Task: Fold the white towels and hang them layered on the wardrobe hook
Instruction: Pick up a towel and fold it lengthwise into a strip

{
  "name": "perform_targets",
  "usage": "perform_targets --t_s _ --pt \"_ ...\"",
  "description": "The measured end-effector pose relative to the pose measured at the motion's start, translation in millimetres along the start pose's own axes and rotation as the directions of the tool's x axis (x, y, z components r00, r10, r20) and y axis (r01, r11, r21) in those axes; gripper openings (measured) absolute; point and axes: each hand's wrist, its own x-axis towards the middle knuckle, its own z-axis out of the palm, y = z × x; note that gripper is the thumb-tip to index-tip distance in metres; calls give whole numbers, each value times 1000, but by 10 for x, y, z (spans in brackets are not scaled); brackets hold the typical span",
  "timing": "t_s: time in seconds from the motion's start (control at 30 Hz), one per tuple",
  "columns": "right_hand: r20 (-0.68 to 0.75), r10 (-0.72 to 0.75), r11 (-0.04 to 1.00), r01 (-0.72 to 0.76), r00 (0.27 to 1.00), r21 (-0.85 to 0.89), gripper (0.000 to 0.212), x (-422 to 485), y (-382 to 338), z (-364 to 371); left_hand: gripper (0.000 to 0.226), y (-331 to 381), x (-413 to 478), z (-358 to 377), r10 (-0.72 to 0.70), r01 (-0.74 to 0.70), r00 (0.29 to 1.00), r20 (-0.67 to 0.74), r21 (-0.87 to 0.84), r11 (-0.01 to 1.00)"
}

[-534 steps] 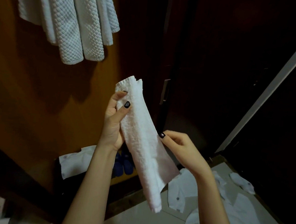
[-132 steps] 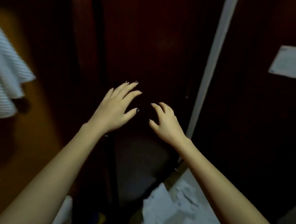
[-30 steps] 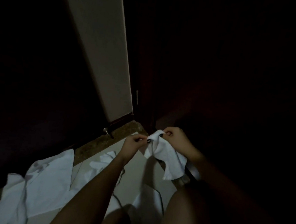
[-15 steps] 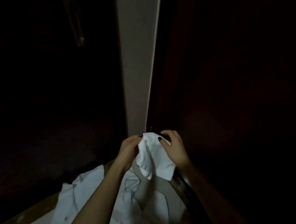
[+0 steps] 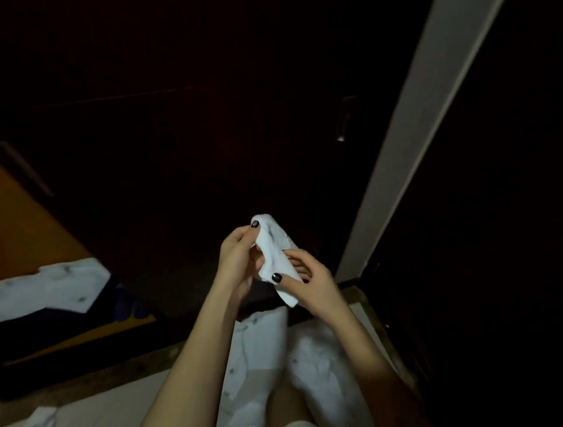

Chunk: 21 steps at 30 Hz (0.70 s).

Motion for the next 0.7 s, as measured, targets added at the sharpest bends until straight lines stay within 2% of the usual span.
perform_targets --t_s 0.17,0.2,0.27,0.4,0.5,0.53,0.6,0.7 --pt "248 -119 989 136 961 -51 66 98 -466 762 15 601 -165 -865 99 -113 979 -181 -70 991" --pt "298 -133 985 161 945 -69 65 109 -555 947 15 688 -203 -1053 118 -138 971 -210 -83 987" --pt "346 -167 977 203 923 -71 52 120 -675 1321 14 826 -296 -1418 140 -166 957 -254 -84 982" --pt "338 -190 973 224 922 -64 34 178 -831 2037 12 1050 -498 -2175 178 -195 937 -300 -26 980" --pt "340 -194 972 228 920 -63 21 261 -986 2600 31 1201 -623 -2688 182 -165 944 -276 84 983" --pt "330 -196 973 225 923 -53 23 278 -1043 2782 33 1241 -669 -2836 183 -162 946 -268 99 982" --pt "328 -192 977 212 925 -23 29 307 -1150 3138 33 1321 -777 -3109 180 -165 947 -267 79 983" --pt "363 -198 979 203 911 25 16 323 -1304 3627 35 1464 -974 -3537 176 -182 952 -252 0 983"
